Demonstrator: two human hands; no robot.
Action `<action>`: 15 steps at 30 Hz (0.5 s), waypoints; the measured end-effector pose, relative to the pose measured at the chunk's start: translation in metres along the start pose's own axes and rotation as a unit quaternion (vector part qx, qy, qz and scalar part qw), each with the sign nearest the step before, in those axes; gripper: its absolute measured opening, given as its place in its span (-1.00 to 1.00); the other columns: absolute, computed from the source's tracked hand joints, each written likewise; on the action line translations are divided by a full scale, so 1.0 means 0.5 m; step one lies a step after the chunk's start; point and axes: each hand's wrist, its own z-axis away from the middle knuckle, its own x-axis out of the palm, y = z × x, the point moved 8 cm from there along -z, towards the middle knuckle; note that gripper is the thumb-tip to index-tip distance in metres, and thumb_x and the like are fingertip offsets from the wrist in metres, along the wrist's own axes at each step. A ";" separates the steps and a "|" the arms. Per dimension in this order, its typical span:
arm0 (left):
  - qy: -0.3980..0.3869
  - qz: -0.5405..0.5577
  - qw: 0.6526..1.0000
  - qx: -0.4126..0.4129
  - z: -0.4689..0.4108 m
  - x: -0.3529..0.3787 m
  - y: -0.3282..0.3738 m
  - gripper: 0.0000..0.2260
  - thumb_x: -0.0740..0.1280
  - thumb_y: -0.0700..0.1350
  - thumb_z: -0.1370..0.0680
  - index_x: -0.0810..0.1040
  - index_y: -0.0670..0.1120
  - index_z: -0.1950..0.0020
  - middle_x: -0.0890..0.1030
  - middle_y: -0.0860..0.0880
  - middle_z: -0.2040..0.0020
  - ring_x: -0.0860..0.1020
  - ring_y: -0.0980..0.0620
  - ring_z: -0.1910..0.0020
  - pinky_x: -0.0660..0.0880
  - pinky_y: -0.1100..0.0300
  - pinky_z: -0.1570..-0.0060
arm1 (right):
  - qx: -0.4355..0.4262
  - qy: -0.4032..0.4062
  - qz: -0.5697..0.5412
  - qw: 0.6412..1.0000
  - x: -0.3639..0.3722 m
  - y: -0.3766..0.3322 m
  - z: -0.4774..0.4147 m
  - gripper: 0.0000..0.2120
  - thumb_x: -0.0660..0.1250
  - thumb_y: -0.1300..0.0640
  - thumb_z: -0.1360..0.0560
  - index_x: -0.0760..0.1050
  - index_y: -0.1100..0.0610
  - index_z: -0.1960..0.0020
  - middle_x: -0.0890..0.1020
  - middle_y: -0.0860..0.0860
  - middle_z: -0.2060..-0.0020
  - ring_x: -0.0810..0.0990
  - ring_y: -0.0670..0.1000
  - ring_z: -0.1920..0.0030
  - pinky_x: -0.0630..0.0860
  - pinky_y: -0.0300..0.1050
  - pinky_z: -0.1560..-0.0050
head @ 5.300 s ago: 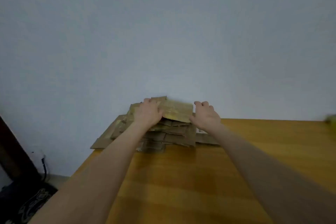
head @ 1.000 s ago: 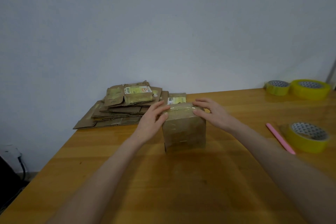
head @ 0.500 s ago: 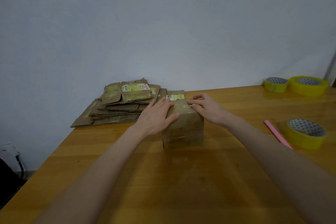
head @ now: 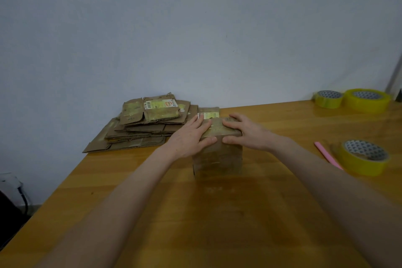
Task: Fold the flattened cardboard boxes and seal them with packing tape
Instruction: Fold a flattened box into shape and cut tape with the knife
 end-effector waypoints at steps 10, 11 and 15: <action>0.050 -0.063 0.997 0.021 0.007 -0.001 0.023 -0.40 0.02 0.17 -0.63 -0.03 -0.08 -0.57 -0.04 -0.12 -0.57 -0.04 0.00 -0.55 -0.13 0.15 -0.49 | -0.015 0.038 0.168 0.985 0.007 -0.030 0.019 -0.33 0.05 -0.19 -0.60 -0.04 0.14 -0.56 0.00 0.05 -0.55 -0.08 0.00 -0.54 0.00 -0.06 -0.49; 0.049 -0.060 0.997 0.020 0.006 0.000 0.022 -0.41 0.03 0.17 -0.63 -0.01 -0.08 -0.57 -0.04 -0.12 -0.57 -0.04 0.00 -0.55 -0.13 0.15 -0.49 | -0.014 0.040 0.172 0.984 0.009 -0.031 0.020 -0.33 0.04 -0.20 -0.59 -0.03 0.14 -0.56 0.00 0.05 -0.55 -0.08 0.01 -0.54 0.01 -0.06 -0.49; 0.047 -0.050 0.997 0.019 0.006 -0.003 0.022 -0.42 0.04 0.16 -0.63 0.01 -0.09 -0.57 -0.04 -0.12 -0.57 -0.03 0.00 -0.55 -0.15 0.17 -0.48 | 0.007 0.035 0.145 0.989 0.011 -0.022 0.024 -0.28 0.05 -0.23 -0.58 -0.09 0.13 -0.57 -0.10 0.01 -0.56 -0.07 -0.01 -0.54 0.09 -0.04 -0.47</action>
